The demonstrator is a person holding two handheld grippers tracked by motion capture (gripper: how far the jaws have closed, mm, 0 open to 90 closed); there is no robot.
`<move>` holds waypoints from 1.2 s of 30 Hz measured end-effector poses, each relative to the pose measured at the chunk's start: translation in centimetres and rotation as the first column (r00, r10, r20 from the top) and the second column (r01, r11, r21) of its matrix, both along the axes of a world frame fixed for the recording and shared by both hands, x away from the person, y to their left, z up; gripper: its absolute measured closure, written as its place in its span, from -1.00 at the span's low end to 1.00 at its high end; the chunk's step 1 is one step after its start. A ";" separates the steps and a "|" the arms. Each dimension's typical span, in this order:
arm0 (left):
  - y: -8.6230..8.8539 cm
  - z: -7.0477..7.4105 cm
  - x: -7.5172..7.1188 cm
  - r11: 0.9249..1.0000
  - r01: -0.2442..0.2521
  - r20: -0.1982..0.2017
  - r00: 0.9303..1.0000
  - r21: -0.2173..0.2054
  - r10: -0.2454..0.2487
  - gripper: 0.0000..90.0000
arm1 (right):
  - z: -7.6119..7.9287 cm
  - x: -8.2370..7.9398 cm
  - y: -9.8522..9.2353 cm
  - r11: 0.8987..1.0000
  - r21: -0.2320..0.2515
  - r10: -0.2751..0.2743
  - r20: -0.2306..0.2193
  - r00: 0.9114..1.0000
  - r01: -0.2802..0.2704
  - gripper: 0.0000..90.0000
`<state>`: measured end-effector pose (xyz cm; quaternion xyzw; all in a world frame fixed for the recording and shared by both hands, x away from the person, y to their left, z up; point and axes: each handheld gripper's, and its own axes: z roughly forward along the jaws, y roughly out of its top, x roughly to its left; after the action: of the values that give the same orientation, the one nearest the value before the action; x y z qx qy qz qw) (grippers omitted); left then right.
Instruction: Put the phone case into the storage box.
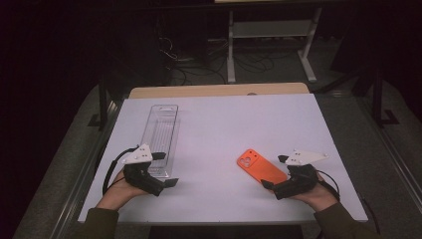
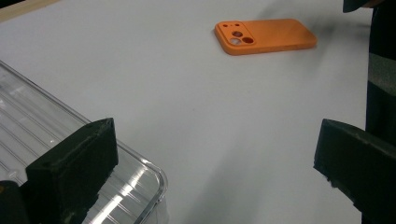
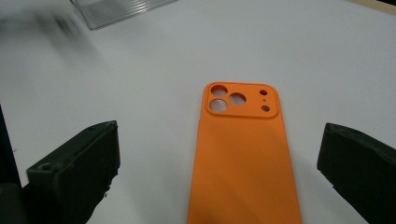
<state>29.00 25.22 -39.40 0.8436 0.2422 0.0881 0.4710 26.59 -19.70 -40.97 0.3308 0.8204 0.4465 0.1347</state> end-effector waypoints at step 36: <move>-4.8 1.2 1.0 0.996 0.087 -0.006 0.996 -0.031 -0.087 -1.00 | 0.0 0.1 -0.3 1.000 -0.005 -0.010 0.003 1.000 0.010 -1.00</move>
<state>30.01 20.39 -38.22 0.8464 0.2085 0.0608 0.4862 26.74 -19.96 -41.00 0.3338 0.8197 0.4443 0.1390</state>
